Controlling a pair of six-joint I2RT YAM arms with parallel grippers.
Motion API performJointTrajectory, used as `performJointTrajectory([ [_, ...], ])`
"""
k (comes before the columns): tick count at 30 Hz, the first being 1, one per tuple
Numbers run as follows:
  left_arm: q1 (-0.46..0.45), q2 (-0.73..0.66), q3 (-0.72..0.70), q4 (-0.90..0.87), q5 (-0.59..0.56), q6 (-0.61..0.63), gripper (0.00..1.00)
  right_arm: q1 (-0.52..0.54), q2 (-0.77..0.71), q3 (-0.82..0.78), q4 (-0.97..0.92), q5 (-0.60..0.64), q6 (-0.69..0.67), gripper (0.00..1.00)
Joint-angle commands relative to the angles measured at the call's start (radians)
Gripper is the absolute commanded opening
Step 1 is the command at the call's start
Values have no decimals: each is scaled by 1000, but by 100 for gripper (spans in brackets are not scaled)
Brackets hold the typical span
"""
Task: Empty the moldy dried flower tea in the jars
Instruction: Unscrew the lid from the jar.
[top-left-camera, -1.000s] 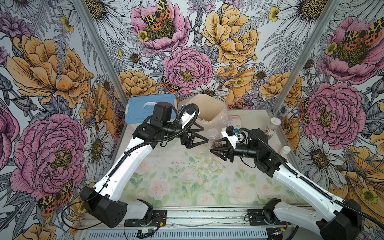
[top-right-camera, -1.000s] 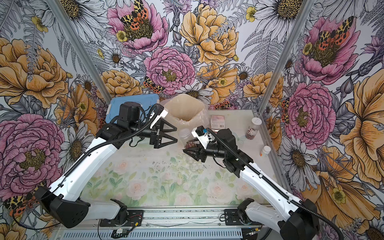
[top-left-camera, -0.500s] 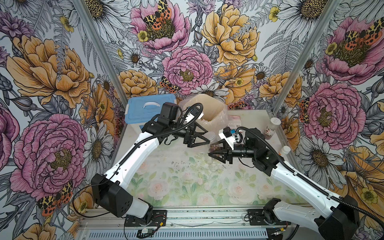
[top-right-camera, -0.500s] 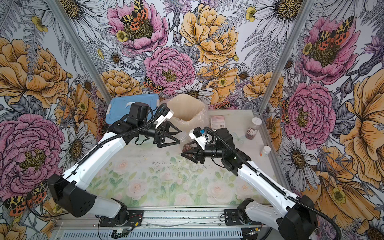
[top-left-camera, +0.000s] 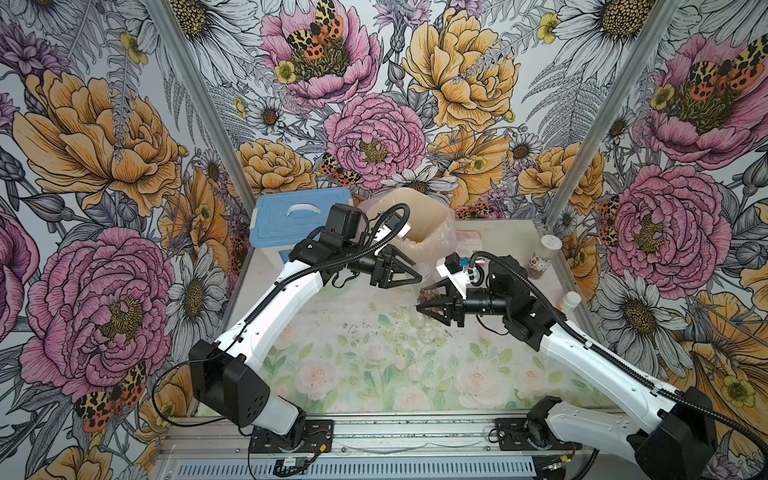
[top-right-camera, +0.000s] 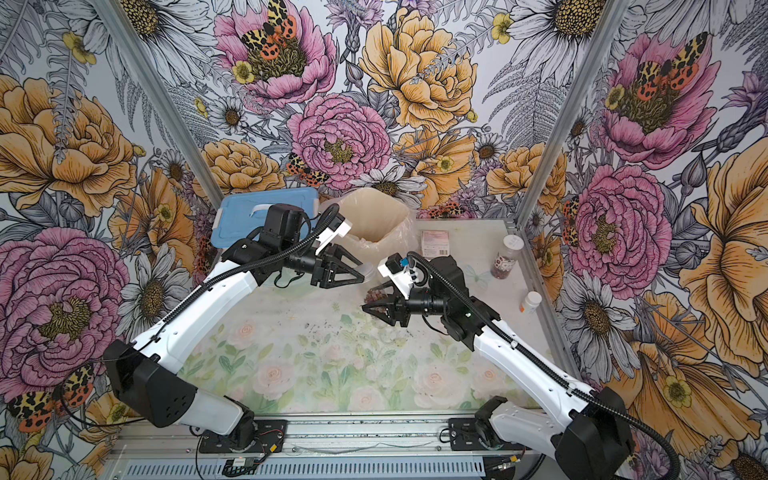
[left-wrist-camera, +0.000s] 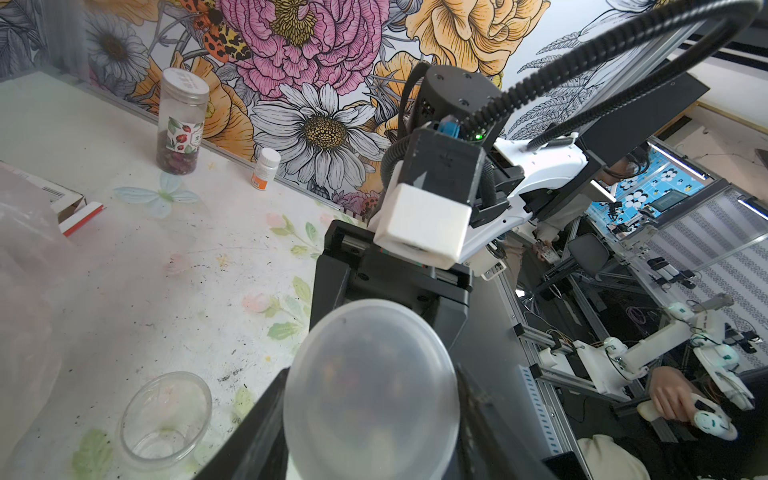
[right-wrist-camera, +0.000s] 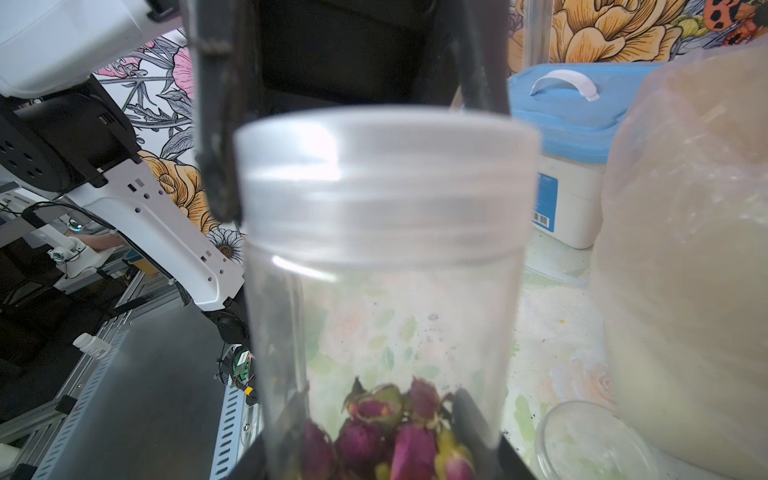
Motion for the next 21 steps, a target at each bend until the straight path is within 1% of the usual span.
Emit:
performJointTrajectory([
  [1,-14,-4,39,16,-131,-55,42,10,-13,12,23,42,-27,0],
  [2,-23,-7,42,16,-183,-75,40,9,-15,10,22,62,-30,0],
  [4,-52,-12,48,16,-292,-118,37,11,-17,8,22,122,-33,0],
  [6,-93,-17,52,18,-414,-164,37,13,-23,4,23,198,-37,0],
  [7,-118,-18,54,17,-487,-195,37,14,-27,2,23,262,-40,0],
  [8,-136,-18,56,18,-550,-235,37,16,-32,-2,22,316,-40,0],
  [10,-170,-9,57,28,-690,-353,37,22,-43,-8,25,439,-43,0],
  [11,-181,-5,56,33,-735,-406,37,26,-46,-9,25,491,-39,0],
  [13,-201,9,55,46,-803,-503,37,35,-51,-9,25,576,-32,0],
  [15,-228,15,52,71,-845,-538,38,43,-53,-8,25,616,-31,0],
  [17,-246,22,50,93,-865,-547,38,49,-57,-9,25,619,-33,0],
  [21,-249,31,56,96,-870,-551,43,54,-63,-16,25,603,-40,0],
])
